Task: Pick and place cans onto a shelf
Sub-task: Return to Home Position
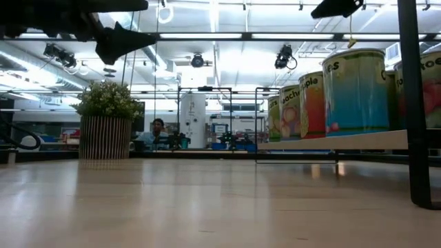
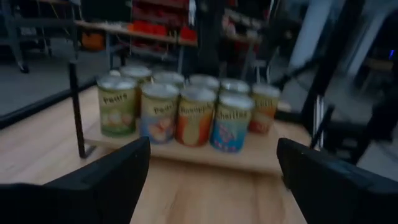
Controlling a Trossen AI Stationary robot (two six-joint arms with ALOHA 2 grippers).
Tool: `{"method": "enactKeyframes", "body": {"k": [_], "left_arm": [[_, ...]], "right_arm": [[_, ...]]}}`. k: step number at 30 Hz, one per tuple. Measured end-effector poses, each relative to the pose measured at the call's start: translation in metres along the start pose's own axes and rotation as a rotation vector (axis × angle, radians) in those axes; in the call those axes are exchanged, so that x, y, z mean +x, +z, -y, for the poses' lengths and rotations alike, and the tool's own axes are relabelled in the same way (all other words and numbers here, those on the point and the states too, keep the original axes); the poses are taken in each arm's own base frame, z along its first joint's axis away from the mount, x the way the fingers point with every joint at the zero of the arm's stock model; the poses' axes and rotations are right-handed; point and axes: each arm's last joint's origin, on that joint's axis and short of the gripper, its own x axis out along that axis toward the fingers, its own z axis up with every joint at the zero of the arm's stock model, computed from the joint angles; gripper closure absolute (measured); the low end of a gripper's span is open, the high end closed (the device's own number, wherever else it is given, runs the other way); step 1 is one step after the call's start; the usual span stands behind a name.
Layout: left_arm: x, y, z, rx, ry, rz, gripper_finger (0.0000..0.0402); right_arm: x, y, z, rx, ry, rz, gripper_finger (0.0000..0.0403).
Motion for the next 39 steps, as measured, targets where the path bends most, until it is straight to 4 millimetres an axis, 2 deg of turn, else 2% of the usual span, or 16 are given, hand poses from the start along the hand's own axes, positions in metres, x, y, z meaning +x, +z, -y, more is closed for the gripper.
{"method": "enactKeyframes", "body": {"k": [5, 10, 19, 30, 39], "left_arm": [[-0.012, -0.007, -0.014, -0.075, -0.026, 0.117, 0.0047], [-0.022, -0.016, -0.022, -0.082, -0.036, 0.163, 0.0047], [-0.039, -0.007, -0.035, -0.082, 0.017, 0.258, 0.0062], [-0.051, 0.009, -0.056, -0.052, 0.177, 0.313, 0.0166], [-0.065, 0.015, -0.066, -0.043, 0.274, 0.324, 0.0278]], "right_arm": [[-0.011, -0.019, 0.009, 0.02, 0.07, 0.201, 0.0053], [-0.017, -0.042, 0.015, 0.016, 0.121, 0.303, 0.0053], [-0.028, -0.078, 0.033, -0.01, 0.098, 0.431, 0.0053], [-0.044, -0.114, 0.058, -0.011, 0.045, 0.71, 0.0054], [-0.039, -0.141, 0.07, 0.003, -0.044, 0.789, 0.0054]]}}
